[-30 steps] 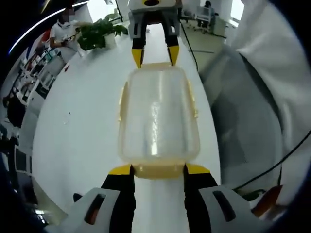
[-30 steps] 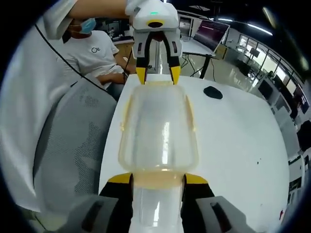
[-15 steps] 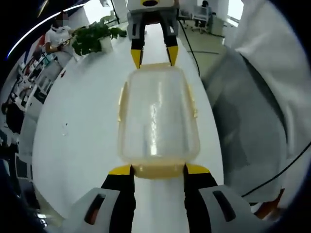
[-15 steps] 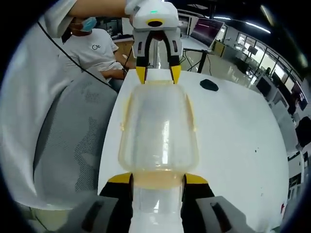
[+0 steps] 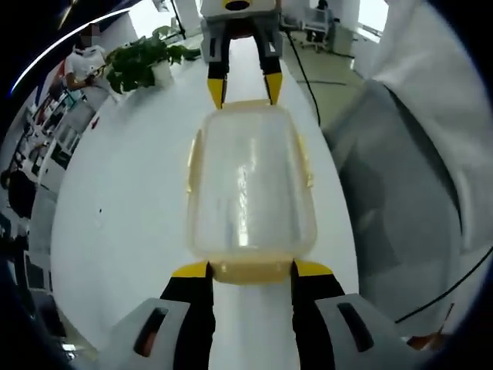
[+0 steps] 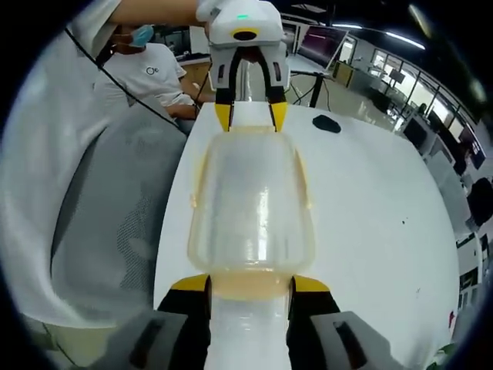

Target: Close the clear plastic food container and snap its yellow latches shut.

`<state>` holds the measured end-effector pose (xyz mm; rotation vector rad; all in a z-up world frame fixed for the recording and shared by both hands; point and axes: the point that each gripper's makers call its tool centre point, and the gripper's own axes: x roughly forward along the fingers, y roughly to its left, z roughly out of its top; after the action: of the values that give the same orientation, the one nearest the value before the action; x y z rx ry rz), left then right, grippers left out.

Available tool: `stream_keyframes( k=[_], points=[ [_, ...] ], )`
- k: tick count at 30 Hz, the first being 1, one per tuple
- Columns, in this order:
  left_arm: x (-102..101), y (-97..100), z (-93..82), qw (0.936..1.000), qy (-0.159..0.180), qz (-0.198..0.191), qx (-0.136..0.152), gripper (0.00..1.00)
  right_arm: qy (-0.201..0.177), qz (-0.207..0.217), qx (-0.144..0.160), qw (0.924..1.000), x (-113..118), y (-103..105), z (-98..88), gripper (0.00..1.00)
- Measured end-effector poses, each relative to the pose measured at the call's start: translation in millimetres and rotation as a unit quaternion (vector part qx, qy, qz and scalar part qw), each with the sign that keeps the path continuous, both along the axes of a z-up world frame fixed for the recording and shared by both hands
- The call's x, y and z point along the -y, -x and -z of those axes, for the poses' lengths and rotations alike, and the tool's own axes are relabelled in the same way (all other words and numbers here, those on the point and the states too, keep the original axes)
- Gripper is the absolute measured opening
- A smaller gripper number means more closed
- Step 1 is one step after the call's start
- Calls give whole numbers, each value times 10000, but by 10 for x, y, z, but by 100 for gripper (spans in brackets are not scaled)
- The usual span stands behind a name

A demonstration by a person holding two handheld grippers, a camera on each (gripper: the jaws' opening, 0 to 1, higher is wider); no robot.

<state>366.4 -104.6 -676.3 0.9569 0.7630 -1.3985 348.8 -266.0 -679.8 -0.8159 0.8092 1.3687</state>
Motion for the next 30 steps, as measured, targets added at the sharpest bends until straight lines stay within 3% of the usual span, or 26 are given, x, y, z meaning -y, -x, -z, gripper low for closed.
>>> stream_keyframes(
  k=[12,30],
  points=[
    [303,-43,133,10000,23,59,-49,36,44,57,-64,10000,286,-23,102,37],
    [571,-78,334,9999,12,100,-80,36,124,107,-92,9998,563,-44,286,37]
  ],
)
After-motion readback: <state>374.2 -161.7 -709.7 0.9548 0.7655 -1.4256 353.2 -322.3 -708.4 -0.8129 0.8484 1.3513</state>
